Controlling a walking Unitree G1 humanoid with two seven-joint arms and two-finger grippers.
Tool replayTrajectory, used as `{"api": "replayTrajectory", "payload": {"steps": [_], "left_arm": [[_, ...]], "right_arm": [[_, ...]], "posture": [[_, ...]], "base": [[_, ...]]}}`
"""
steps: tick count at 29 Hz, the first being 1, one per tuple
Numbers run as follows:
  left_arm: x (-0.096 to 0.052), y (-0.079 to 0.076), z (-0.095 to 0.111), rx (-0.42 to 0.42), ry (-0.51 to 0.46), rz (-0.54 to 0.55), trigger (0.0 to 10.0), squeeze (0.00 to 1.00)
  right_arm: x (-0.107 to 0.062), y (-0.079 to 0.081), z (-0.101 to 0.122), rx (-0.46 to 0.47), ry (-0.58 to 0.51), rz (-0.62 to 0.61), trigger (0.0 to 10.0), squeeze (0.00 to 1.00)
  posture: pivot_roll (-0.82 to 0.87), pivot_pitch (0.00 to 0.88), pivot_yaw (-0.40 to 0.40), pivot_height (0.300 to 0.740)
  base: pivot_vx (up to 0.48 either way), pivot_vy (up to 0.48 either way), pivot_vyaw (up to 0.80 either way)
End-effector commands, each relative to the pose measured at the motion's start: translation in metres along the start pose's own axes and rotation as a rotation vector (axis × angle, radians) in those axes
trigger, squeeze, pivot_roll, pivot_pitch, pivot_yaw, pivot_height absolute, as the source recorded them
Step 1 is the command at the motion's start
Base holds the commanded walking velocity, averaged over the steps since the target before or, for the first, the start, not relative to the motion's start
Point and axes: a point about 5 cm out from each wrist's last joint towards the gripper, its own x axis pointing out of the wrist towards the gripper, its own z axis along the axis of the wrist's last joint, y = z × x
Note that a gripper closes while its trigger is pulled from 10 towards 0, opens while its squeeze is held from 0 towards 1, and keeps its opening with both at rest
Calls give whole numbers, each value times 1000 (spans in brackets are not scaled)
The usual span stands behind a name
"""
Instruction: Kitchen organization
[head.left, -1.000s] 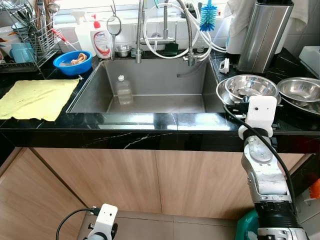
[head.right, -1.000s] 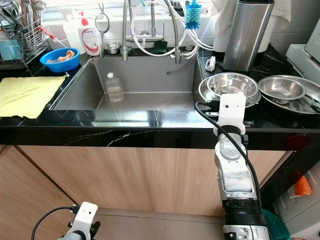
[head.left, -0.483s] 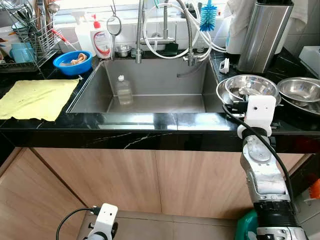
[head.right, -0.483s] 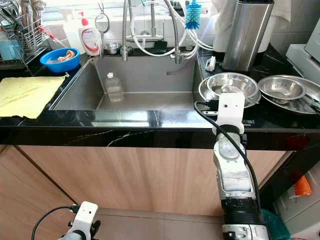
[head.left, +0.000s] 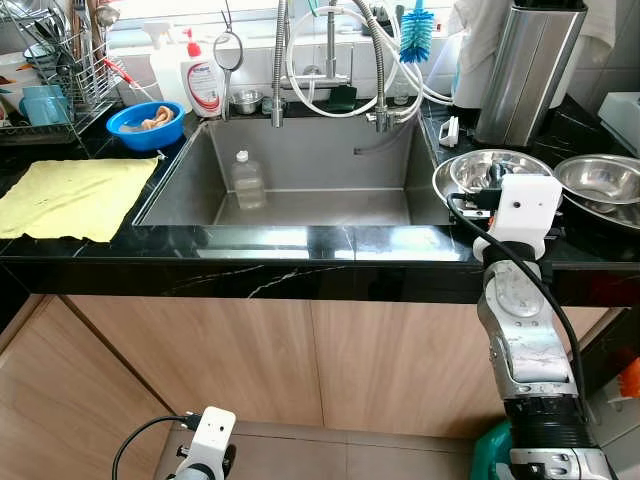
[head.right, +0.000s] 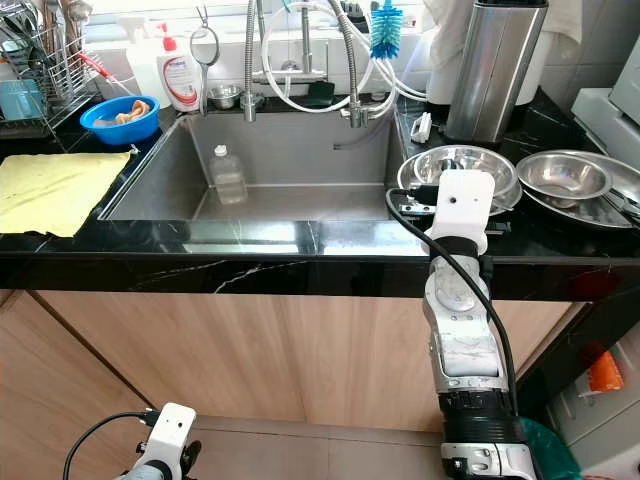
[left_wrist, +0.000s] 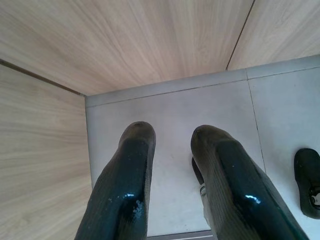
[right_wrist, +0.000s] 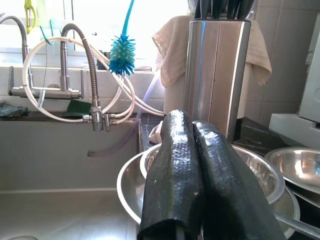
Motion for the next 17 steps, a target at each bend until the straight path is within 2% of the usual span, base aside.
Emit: {"api": "replayTrajectory", "payload": {"steps": [1, 9, 10, 11, 12, 17], "left_arm": [[-1, 3, -3, -5, 11, 14, 10000, 0], [-1, 3, -3, -6, 10, 14, 10000, 0], [-1, 3, -3, -6, 9, 14, 10000, 0], [-1, 3, -3, -6, 9, 14, 10000, 0], [-1, 3, -3, -6, 9, 13, 10000, 0], [-1, 3, -3, -4, 10, 7, 10000, 0]], "right_arm": [[2, 3, 12, 13, -53, 8, 0, 0], [4, 2, 15, 0, -72, -1, 0, 0], [4, 0, 17, -42, -90, -15, 3216, 0], [5, -1, 20, -71, -108, -25, 8314, 0], [5, -1, 24, -86, -129, -30, 10000, 0], [8, 0, 36, -119, -180, -18, 10000, 0]], "posture": [[-62, 0, 68, 740], [-62, 0, 69, 740], [-62, 0, 69, 740], [-62, 0, 69, 740], [-62, 0, 70, 740], [-69, 0, 71, 740]], "base": [[0, 0, 0], [0, 0, 0], [0, 0, 0], [0, 0, 0], [0, 0, 0], [0, 0, 0]]}}
